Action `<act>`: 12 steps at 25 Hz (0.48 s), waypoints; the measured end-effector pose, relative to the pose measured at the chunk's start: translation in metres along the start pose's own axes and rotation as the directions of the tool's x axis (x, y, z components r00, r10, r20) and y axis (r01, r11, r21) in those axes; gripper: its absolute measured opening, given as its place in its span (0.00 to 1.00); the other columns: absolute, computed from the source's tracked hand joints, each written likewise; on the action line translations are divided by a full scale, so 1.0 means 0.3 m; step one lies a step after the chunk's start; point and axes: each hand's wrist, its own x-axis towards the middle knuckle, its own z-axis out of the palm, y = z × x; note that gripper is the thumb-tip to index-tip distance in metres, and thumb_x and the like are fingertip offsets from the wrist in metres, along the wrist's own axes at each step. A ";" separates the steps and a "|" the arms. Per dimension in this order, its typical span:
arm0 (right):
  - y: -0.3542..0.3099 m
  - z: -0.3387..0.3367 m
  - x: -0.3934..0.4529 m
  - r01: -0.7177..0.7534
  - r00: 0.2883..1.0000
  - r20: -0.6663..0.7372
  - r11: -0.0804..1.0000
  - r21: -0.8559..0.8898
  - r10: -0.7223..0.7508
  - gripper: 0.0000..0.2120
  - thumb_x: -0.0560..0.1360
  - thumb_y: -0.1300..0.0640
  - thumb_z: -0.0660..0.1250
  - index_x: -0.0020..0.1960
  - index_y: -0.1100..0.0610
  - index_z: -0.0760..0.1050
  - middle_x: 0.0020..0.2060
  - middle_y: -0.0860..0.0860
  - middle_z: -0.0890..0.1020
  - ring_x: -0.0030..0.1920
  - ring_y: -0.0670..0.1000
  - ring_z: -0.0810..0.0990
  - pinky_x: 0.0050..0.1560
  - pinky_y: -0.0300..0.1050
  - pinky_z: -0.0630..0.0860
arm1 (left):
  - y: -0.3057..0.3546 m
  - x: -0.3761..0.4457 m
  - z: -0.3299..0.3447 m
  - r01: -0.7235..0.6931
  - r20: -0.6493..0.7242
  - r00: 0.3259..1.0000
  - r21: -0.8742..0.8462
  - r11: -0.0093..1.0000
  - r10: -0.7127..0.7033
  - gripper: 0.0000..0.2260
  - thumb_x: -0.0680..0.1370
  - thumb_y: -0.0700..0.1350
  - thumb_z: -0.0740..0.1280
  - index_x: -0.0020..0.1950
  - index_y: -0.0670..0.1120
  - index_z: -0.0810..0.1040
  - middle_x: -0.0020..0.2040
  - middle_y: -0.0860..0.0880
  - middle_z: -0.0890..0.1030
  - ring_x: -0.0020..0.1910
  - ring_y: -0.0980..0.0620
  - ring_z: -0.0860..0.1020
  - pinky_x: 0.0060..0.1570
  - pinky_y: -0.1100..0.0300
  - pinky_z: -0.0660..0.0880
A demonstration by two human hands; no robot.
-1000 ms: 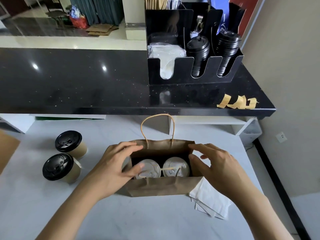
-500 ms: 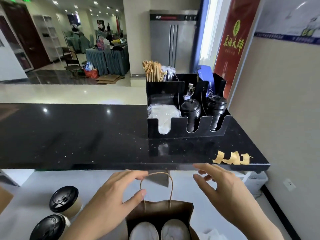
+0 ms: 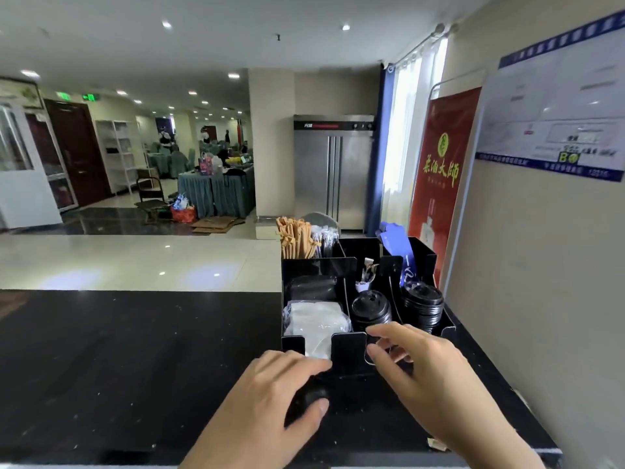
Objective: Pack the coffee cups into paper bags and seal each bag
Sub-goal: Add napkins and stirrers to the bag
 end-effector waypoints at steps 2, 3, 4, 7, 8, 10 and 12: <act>0.004 -0.001 0.085 0.014 0.999 -0.034 1.000 0.015 -0.013 0.13 0.78 0.39 0.62 0.59 0.39 0.78 0.44 0.35 0.82 0.47 0.37 0.81 0.48 0.42 0.79 | 0.007 0.075 -0.012 -0.021 -0.015 1.000 0.027 0.999 0.021 0.25 0.77 0.66 0.51 0.73 0.65 0.68 0.63 0.70 0.70 0.66 0.68 0.64 0.67 0.68 0.61; 0.010 0.000 0.129 0.018 0.999 -0.047 1.000 0.021 -0.017 0.12 0.78 0.40 0.63 0.59 0.39 0.79 0.44 0.35 0.82 0.47 0.37 0.81 0.48 0.41 0.79 | 0.006 0.114 -0.016 -0.029 -0.028 0.999 0.038 0.999 0.030 0.24 0.77 0.65 0.52 0.72 0.64 0.68 0.64 0.69 0.70 0.66 0.68 0.64 0.67 0.68 0.61; 0.018 0.005 0.169 0.020 0.998 -0.061 0.999 0.032 -0.018 0.10 0.79 0.42 0.65 0.58 0.39 0.79 0.43 0.35 0.82 0.47 0.36 0.81 0.48 0.39 0.79 | 0.006 0.147 -0.019 -0.034 -0.048 0.998 0.043 0.999 0.036 0.23 0.78 0.64 0.53 0.72 0.64 0.68 0.64 0.70 0.69 0.66 0.68 0.63 0.66 0.69 0.61; 0.042 0.022 0.301 0.020 0.993 -0.114 0.998 0.067 -0.012 0.07 0.79 0.46 0.67 0.54 0.42 0.81 0.41 0.35 0.83 0.45 0.36 0.81 0.49 0.41 0.80 | -0.001 0.254 -0.018 -0.029 -0.105 0.994 0.009 1.000 0.030 0.20 0.81 0.61 0.55 0.73 0.64 0.66 0.66 0.74 0.66 0.69 0.71 0.60 0.67 0.73 0.57; 0.051 0.032 0.349 0.018 0.991 -0.135 0.997 0.077 -0.008 0.06 0.79 0.48 0.67 0.53 0.43 0.82 0.40 0.36 0.83 0.44 0.37 0.82 0.48 0.43 0.80 | -0.010 0.293 -0.012 -0.018 -0.111 0.994 -0.019 1.000 0.016 0.19 0.82 0.59 0.57 0.74 0.64 0.65 0.66 0.74 0.66 0.70 0.72 0.59 0.67 0.74 0.57; 0.063 0.062 0.438 0.015 0.987 -0.163 0.996 0.087 -0.001 0.05 0.79 0.50 0.68 0.51 0.45 0.83 0.39 0.38 0.84 0.43 0.39 0.82 0.48 0.47 0.81 | -0.033 0.363 0.000 0.005 -0.107 0.994 -0.066 0.998 -0.012 0.19 0.84 0.55 0.60 0.75 0.63 0.64 0.66 0.73 0.66 0.68 0.71 0.60 0.66 0.76 0.58; 0.075 0.098 0.521 0.017 0.987 -0.159 0.998 0.055 -0.008 0.05 0.78 0.52 0.68 0.51 0.48 0.83 0.41 0.43 0.85 0.45 0.45 0.83 0.49 0.50 0.81 | -0.060 0.425 0.014 0.034 -0.109 0.993 -0.079 0.996 -0.042 0.20 0.84 0.52 0.61 0.76 0.60 0.65 0.66 0.69 0.68 0.66 0.67 0.61 0.65 0.71 0.64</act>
